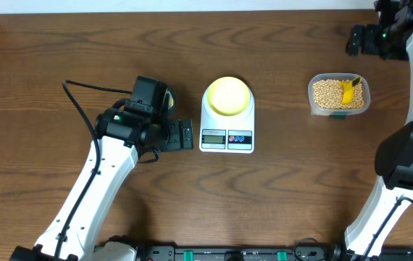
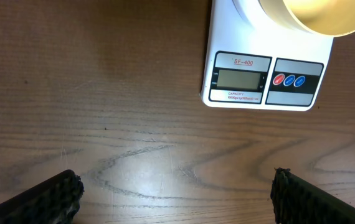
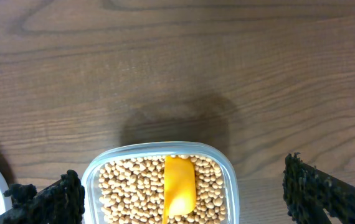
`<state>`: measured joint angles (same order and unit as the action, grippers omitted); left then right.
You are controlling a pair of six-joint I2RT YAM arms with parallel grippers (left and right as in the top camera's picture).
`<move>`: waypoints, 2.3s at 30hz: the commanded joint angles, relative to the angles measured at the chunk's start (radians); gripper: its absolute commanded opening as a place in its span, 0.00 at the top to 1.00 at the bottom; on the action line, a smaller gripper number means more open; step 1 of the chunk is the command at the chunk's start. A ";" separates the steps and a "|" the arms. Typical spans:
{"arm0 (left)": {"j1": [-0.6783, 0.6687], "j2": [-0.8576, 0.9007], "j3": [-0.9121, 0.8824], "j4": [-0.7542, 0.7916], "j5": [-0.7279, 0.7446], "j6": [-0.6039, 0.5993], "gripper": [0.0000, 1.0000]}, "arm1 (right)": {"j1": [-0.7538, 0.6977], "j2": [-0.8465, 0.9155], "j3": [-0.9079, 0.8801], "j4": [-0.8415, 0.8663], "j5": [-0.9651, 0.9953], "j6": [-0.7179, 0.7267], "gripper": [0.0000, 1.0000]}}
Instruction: Scoop item into bowl and weigh 50g on scale
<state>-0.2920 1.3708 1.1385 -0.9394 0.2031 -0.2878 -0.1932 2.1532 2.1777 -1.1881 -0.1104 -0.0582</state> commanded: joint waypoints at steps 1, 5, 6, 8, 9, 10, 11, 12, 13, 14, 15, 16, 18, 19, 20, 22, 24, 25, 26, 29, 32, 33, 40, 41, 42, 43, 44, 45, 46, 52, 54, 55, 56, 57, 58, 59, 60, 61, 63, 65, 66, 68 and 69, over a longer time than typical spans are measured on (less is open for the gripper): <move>0.000 -0.005 -0.005 -0.006 -0.016 0.010 0.02 | -0.005 0.009 0.011 -0.001 0.006 0.012 0.01; 0.000 -0.005 -0.005 0.008 -0.010 -0.008 0.02 | -0.005 0.009 0.011 -0.001 0.006 0.012 0.01; 0.000 -0.005 -0.005 0.046 -0.010 -0.051 0.02 | -0.005 0.009 0.011 -0.001 0.006 0.012 0.01; 0.000 -0.005 -0.005 0.170 -0.010 -0.112 0.02 | -0.005 0.009 0.011 -0.001 0.006 0.012 0.01; 0.000 -0.005 -0.005 0.257 -0.009 -0.148 0.02 | -0.005 0.009 0.011 -0.001 0.006 0.012 0.01; 0.000 -0.005 -0.005 0.325 -0.009 -0.217 0.02 | -0.005 0.009 0.011 -0.001 0.006 0.012 0.01; -0.002 -0.005 -0.005 0.391 -0.009 -0.325 0.02 | -0.005 0.009 0.011 -0.001 0.006 0.012 0.01; -0.006 -0.005 -0.005 0.436 -0.010 -0.409 0.02 | -0.005 0.009 0.011 -0.001 0.006 0.012 0.01; -0.012 -0.002 -0.005 0.464 -0.006 -0.429 0.02 | -0.005 0.009 0.011 -0.001 0.006 0.012 0.01; -0.024 -0.001 -0.005 0.494 0.003 -0.421 0.02 | -0.005 0.009 0.011 -0.001 0.006 0.012 0.01; -0.048 0.004 -0.005 0.528 0.027 -0.380 0.02 | -0.005 0.009 0.011 -0.001 0.006 0.012 0.01; -0.071 0.008 -0.005 0.554 0.044 -0.346 0.02 | -0.005 0.009 0.011 -0.001 0.006 0.012 0.01; -0.129 0.023 -0.005 0.605 0.047 -0.290 0.02 | -0.005 0.009 0.011 -0.001 0.006 0.012 0.01; -0.156 0.030 -0.005 0.626 0.047 -0.267 0.02 | -0.005 0.009 0.011 -0.001 0.006 0.012 0.01; -0.181 0.040 -0.005 0.640 0.047 -0.262 0.02 | -0.005 0.009 0.011 -0.001 0.006 0.012 0.01; -0.227 0.063 -0.005 0.643 0.047 -0.263 0.03 | -0.005 0.009 0.011 -0.001 0.006 0.012 0.01; -0.274 0.096 -0.005 0.666 0.047 -0.263 0.02 | -0.005 0.009 0.011 -0.001 0.006 0.012 0.01; -0.288 0.110 -0.005 0.690 0.047 -0.262 0.02 | -0.005 0.009 0.011 -0.001 0.006 0.012 0.01; -0.304 0.131 -0.005 0.729 0.047 -0.262 0.02 | -0.005 0.009 0.011 -0.001 0.006 0.012 0.01; -0.329 0.175 -0.005 0.793 0.047 -0.272 0.02 | -0.005 0.009 0.011 -0.001 0.006 0.012 0.01; -0.346 0.210 -0.005 0.796 0.047 -0.309 0.02 | -0.005 0.009 0.011 -0.001 0.006 0.012 0.01; -0.348 0.215 -0.005 0.796 0.047 -0.308 0.02 | -0.005 0.009 0.011 -0.001 0.006 0.012 0.01; -0.349 0.243 -0.005 0.792 0.047 -0.308 0.02 | -0.005 0.009 0.011 -0.001 0.006 0.012 0.01; -0.349 0.243 -0.005 0.791 0.047 -0.308 0.02 | -0.005 0.009 0.011 -0.001 0.006 0.012 0.01; -0.349 0.243 -0.005 0.787 0.047 -0.308 0.02 | -0.005 0.009 0.011 -0.001 0.006 0.012 0.01; -0.349 0.243 -0.005 0.781 0.047 -0.308 0.02 | -0.005 0.009 0.011 -0.001 0.006 0.012 0.01; -0.349 0.243 -0.005 0.776 0.047 -0.308 0.02 | -0.005 0.009 0.011 -0.001 0.006 0.012 0.01; -0.349 0.243 -0.005 0.772 0.047 -0.308 0.02 | -0.005 0.009 0.011 -0.001 0.006 0.012 0.01; -0.349 0.243 -0.005 0.773 0.047 -0.309 0.03 | -0.005 0.009 0.011 -0.001 0.006 0.012 0.01; -0.349 0.243 -0.005 0.772 0.047 -0.327 0.02 | -0.005 0.009 0.011 -0.001 0.006 0.012 0.01; -0.349 0.243 -0.005 0.773 0.047 -0.327 0.03 | -0.005 0.009 0.011 -0.001 0.006 0.012 0.01; -0.349 0.243 -0.005 0.773 0.047 -0.327 0.02 | -0.005 0.009 0.011 -0.001 0.006 0.012 0.01; -0.349 0.243 -0.005 0.773 0.047 -0.327 0.02 | -0.005 0.009 0.011 -0.001 0.006 0.012 0.01; -0.349 0.243 -0.005 0.773 0.047 -0.327 0.02 | -0.005 0.009 0.011 -0.001 0.006 0.012 0.01; -0.349 0.243 -0.005 0.772 0.047 -0.327 0.02 | -0.005 0.009 0.011 -0.001 0.006 0.012 0.01; -0.349 0.243 -0.005 0.772 0.047 -0.327 0.02 | -0.005 0.009 0.011 -0.001 0.006 0.012 0.01; -0.349 0.243 -0.005 0.772 0.047 -0.327 0.02 | -0.005 0.009 0.011 -0.001 0.006 0.012 0.01; -0.349 0.243 -0.005 0.772 0.047 -0.327 0.02 | -0.005 0.009 0.011 -0.001 0.006 0.012 0.01; -0.349 0.243 -0.005 0.772 0.047 -0.327 0.02 | -0.005 0.009 0.011 -0.001 0.006 0.012 0.01; -0.349 0.243 -0.005 0.772 0.047 -0.327 0.03 | -0.005 0.009 0.011 -0.001 0.006 0.012 0.01; -0.349 0.243 -0.005 0.772 0.047 -0.327 0.02 | -0.005 0.009 0.011 -0.001 0.006 0.012 0.01; -0.349 0.243 -0.005 0.772 0.047 -0.328 0.02 | -0.005 0.009 0.011 -0.001 0.006 0.012 0.01; -0.349 0.243 -0.005 0.770 0.048 -0.351 0.02 | -0.005 0.009 0.011 -0.001 0.006 0.012 0.01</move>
<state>-0.6388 1.6093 1.1336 -0.1616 0.2493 -0.6067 -0.1932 2.1532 2.1777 -1.1881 -0.1074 -0.0578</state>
